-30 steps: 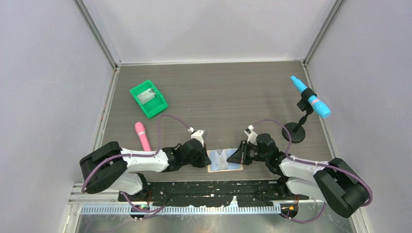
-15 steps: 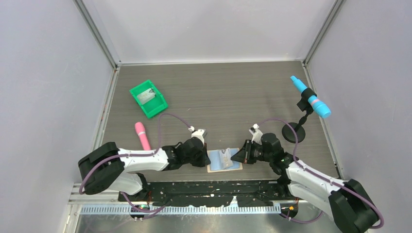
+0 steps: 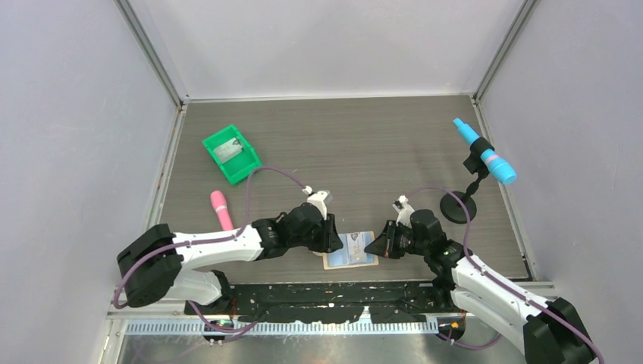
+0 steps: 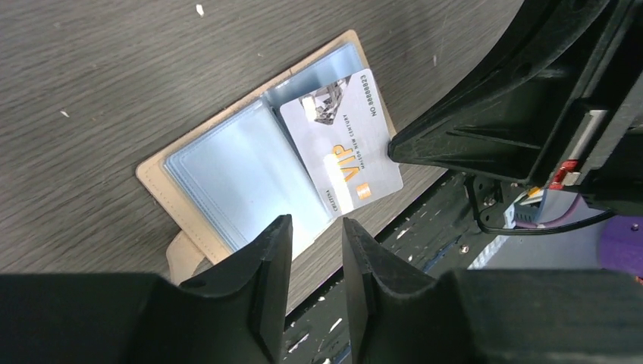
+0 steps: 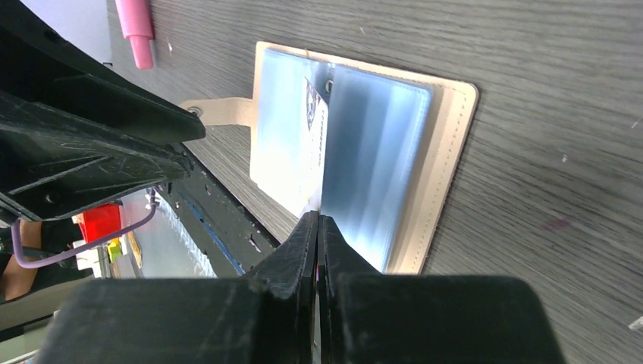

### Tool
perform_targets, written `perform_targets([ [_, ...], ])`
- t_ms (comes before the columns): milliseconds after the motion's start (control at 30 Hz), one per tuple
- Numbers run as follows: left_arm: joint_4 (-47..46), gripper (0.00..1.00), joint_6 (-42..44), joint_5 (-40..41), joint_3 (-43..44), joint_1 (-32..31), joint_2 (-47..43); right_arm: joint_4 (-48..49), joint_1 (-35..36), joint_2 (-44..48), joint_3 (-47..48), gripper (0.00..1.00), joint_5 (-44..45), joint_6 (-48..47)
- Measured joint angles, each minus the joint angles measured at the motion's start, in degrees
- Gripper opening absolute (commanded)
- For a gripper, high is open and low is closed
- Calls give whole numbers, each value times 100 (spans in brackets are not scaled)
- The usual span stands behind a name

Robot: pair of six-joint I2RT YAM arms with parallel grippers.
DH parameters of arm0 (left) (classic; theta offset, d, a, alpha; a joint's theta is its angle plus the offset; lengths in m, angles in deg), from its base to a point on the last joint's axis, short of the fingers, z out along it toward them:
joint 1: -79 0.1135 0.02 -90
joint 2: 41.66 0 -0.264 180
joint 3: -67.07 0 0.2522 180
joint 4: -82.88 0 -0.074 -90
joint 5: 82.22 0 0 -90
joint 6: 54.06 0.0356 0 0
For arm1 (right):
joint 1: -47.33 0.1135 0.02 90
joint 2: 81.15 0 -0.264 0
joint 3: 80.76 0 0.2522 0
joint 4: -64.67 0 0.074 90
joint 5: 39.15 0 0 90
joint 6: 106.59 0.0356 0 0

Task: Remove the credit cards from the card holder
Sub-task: Remove the credit card from the card holder.

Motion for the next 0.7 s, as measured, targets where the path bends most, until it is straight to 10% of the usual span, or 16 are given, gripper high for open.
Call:
perform_targets([
  [700,-555,16,131,-573,293,0,1515,577,0,-745,0,17,-76,140],
])
